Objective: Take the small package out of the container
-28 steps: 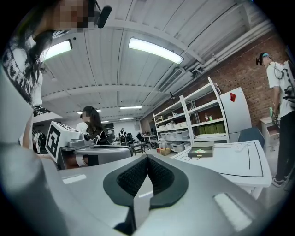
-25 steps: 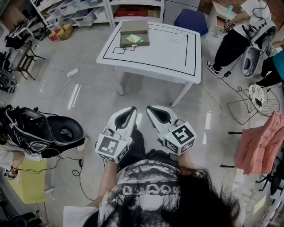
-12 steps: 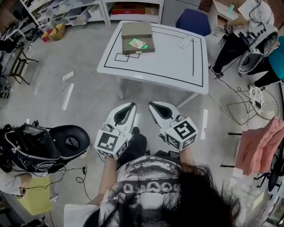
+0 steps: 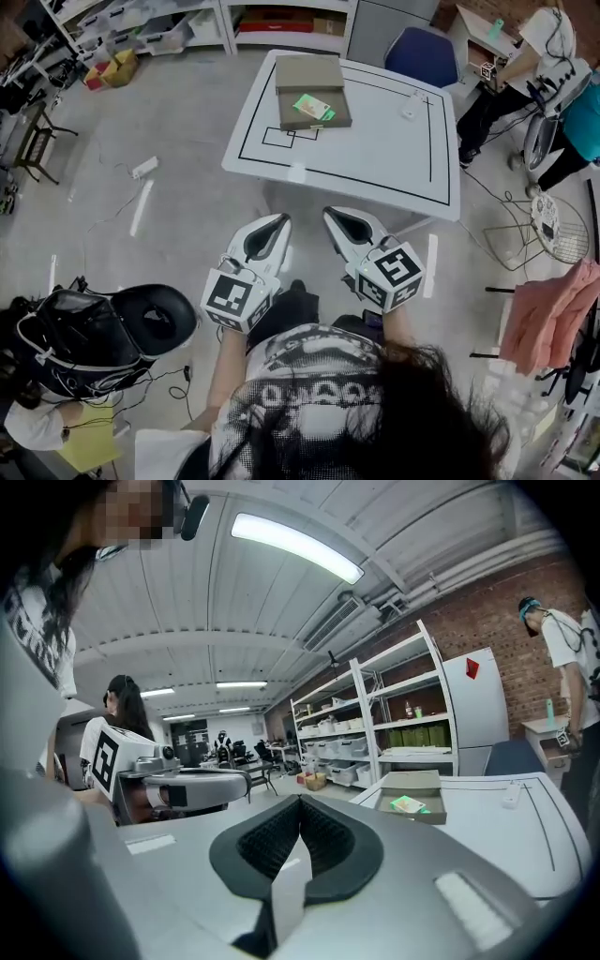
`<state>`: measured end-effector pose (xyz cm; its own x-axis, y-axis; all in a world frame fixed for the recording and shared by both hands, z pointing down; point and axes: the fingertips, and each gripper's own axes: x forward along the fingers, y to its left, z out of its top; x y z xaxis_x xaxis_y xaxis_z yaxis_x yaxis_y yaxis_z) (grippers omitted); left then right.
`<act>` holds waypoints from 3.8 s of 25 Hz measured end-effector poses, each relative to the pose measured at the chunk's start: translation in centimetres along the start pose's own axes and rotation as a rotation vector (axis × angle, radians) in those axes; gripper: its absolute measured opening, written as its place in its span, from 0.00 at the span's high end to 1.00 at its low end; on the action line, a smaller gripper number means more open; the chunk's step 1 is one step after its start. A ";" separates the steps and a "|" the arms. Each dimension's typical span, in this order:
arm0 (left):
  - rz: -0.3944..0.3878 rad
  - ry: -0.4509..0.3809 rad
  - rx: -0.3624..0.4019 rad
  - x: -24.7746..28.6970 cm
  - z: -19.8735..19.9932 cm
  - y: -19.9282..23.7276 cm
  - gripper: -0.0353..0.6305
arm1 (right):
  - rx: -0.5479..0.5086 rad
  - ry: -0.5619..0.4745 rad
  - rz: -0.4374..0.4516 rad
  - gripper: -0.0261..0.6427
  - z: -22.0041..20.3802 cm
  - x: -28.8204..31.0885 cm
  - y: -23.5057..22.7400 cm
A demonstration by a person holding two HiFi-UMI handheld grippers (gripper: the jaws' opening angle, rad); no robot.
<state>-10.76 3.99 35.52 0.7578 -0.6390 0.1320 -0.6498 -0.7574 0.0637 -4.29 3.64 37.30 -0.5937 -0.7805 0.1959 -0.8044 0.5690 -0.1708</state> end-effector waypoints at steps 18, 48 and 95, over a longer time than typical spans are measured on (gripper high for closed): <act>-0.078 0.017 -0.055 3.1 -1.8 5.1 0.95 | 0.024 0.084 -0.050 0.96 -1.7 5.5 -1.8; 0.071 0.051 -0.038 19.8 -0.6 16.2 0.95 | -0.017 0.145 0.068 0.96 0.9 18.5 -21.3; 0.163 0.143 -0.019 27.1 -0.3 21.4 0.95 | -0.154 0.678 0.174 0.45 -12.2 37.7 -37.9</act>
<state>-4.16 -29.50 40.73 0.6270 -0.7265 0.2811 -0.7654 -0.6418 0.0486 3.53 -44.18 62.98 -0.5558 -0.3708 0.7440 -0.6611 0.7397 -0.1252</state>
